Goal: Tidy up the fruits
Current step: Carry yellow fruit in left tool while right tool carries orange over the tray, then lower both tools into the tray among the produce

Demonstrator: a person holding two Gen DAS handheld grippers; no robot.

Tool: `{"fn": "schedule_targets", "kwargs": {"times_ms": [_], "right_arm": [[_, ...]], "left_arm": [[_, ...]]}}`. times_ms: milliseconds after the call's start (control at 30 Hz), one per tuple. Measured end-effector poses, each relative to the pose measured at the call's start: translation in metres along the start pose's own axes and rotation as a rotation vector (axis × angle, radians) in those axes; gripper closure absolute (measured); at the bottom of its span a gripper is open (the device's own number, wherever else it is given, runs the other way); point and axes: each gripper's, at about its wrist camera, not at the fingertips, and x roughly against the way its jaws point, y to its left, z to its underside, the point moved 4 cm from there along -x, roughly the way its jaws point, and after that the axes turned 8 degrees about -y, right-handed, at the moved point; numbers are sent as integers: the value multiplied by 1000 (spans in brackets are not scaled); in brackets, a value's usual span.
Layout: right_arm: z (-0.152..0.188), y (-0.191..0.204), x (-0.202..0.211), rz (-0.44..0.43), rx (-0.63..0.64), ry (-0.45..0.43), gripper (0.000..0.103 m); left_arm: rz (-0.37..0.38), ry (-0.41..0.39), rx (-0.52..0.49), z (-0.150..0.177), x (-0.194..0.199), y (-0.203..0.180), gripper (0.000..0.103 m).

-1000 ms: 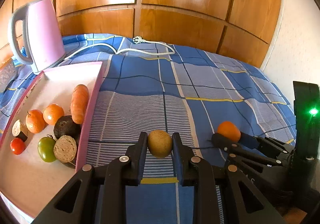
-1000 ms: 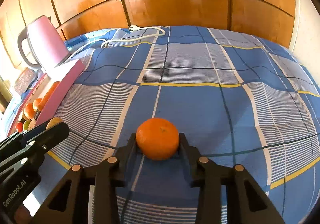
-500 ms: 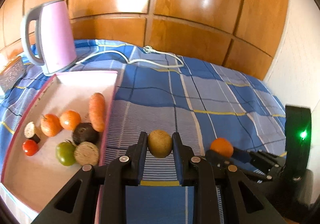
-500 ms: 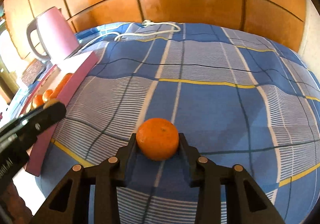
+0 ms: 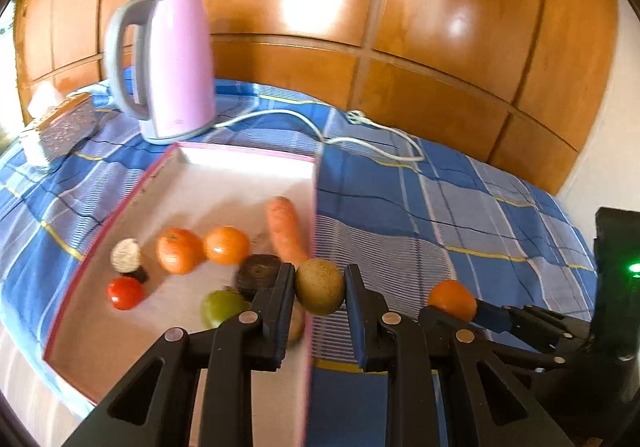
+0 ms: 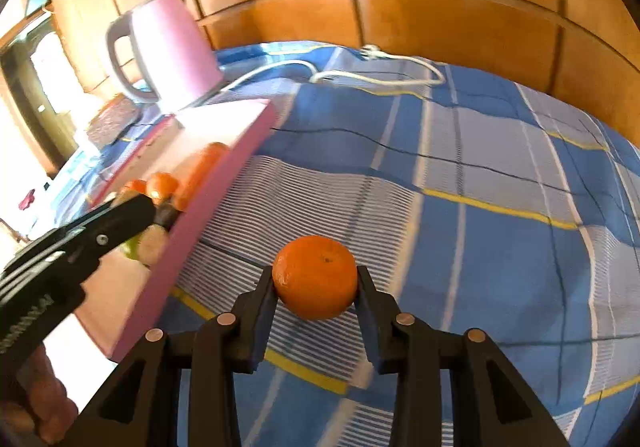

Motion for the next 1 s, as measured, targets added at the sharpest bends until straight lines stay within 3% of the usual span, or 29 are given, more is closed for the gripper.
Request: {"fn": "schedule_targets", "kwargs": {"times_ms": [500,700,1000], "right_arm": [[-31,86,-12,-204,97,17,65],[-47,113,-25,-248,128,19,65],[-54,121,-40,-246,120,33,65]], "left_arm": [[-157,-25,127,-2,19,97,78],[-152,-19,123,2,19,102,78],[-173,-1,109,3,8,101,78]]}}
